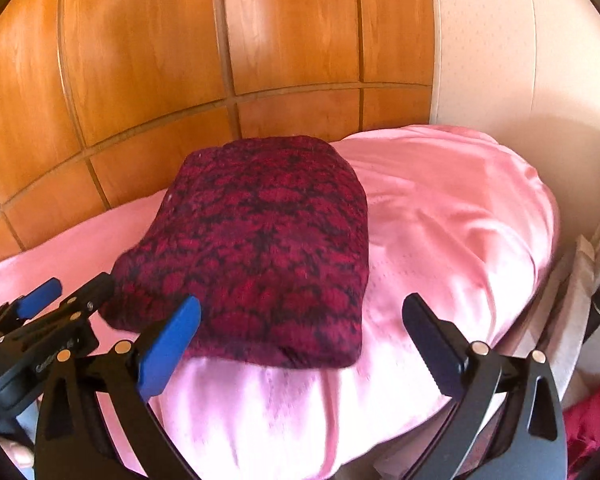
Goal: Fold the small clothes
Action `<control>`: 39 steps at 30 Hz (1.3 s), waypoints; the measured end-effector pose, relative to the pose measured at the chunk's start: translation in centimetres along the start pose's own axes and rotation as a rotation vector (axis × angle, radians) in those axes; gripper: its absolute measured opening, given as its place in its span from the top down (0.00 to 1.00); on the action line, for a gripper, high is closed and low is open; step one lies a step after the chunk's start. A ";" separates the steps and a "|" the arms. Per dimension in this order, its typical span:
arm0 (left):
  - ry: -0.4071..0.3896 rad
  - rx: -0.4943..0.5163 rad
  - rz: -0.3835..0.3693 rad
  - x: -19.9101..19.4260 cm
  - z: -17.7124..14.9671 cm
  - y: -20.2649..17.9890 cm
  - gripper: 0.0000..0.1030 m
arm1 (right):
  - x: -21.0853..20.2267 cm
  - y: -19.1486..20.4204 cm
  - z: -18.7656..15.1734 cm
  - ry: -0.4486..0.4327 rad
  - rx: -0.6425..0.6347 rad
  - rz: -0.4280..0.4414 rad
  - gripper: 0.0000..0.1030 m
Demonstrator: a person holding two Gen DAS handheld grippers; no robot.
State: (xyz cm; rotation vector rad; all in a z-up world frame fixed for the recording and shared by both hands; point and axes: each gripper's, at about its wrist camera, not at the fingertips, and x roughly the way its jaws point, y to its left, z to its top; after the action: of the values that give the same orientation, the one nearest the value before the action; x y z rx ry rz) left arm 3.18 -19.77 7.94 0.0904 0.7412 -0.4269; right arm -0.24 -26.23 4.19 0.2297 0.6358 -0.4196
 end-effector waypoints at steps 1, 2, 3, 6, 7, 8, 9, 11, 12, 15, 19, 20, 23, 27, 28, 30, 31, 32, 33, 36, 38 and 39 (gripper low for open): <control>0.006 -0.003 0.000 -0.3 -0.5 0.0 0.20 | -0.2 0.1 -0.3 0.003 0.004 -0.006 0.02; 0.005 -0.006 0.002 -0.6 -0.9 0.1 0.20 | -0.4 0.1 -0.7 0.006 0.011 -0.008 0.02; 0.004 -0.004 0.002 -0.8 -1.1 0.1 0.19 | -0.6 0.3 -0.9 0.003 0.010 -0.015 0.02; -0.003 0.001 0.008 -1.4 -1.9 -0.1 0.15 | -1.0 0.7 -1.4 -0.021 -0.009 -0.055 0.02; -0.007 0.000 0.015 -1.6 -2.1 0.0 0.15 | -1.1 0.8 -1.5 -0.026 -0.008 -0.066 0.02; -0.007 -0.003 0.016 -1.6 -2.3 0.0 0.15 | -1.2 0.8 -1.6 -0.030 -0.009 -0.073 0.02; -0.008 -0.007 0.015 -1.8 -2.4 0.1 0.15 | -1.2 0.9 -1.7 -0.029 -0.015 -0.085 0.02; -0.011 -0.014 0.016 -2.0 -2.6 0.4 0.11 | -1.2 0.9 -1.7 -0.024 -0.017 -0.108 0.02; -0.015 -0.016 0.020 -2.1 -2.7 0.6 0.11 | -1.3 0.9 -1.7 -0.022 -0.011 -0.108 0.02; -0.030 -0.026 0.041 -2.4 -2.8 1.3 0.09 | -1.1 0.6 -1.4 0.002 0.003 -0.105 0.02; -0.019 -0.043 0.054 -2.3 -2.8 2.1 0.08 | -1.0 0.5 -1.2 0.020 0.014 -0.109 0.02; -0.012 -0.049 0.055 -2.1 -2.8 2.3 0.06 | -1.0 0.6 -1.2 0.019 0.011 -0.109 0.02; 0.003 -0.059 0.050 -1.9 -3.0 2.5 0.06 | -1.0 0.9 -1.4 0.010 -0.006 -0.106 0.02; 0.002 -0.038 0.048 -2.1 -3.3 2.2 0.04 | -0.9 0.8 -1.7 0.002 0.005 -0.109 0.02; 0.002 -0.034 0.047 -2.1 -3.3 2.1 0.04 | -0.8 0.9 -1.8 0.004 0.000 -0.110 0.02; 0.001 -0.032 0.048 -2.2 -3.4 2.0 0.04 | -0.5 1.0 -1.8 0.011 -0.010 -0.110 0.02; -0.002 -0.031 0.051 -2.2 -3.4 2.0 0.04 | -0.3 0.9 -1.8 0.011 -0.010 -0.108 0.02; -0.002 -0.029 0.052 -2.2 -3.4 2.0 0.04 | -0.3 0.9 -1.8 0.011 -0.008 -0.106 0.02; 0.001 -0.027 0.052 -2.2 -3.4 2.0 0.04 | -0.3 1.0 -1.8 0.010 -0.006 -0.106 0.02; 0.002 -0.030 0.051 -2.3 -3.4 2.2 0.04 | -0.4 1.2 -1.8 0.005 -0.014 -0.097 0.02; -0.002 -0.027 0.056 -2.4 -3.4 2.1 0.04 | -0.7 1.5 -1.8 -0.013 -0.028 -0.096 0.02; -0.002 -0.030 0.055 -2.4 -3.4 2.2 0.04 | -0.8 1.6 -1.8 -0.019 -0.033 -0.095 0.02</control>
State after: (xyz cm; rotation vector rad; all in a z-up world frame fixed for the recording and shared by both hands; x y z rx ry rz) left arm 0.35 -16.17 6.89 0.0826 0.7412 -0.3633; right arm -1.07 -23.99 3.39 0.1642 0.6359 -0.5012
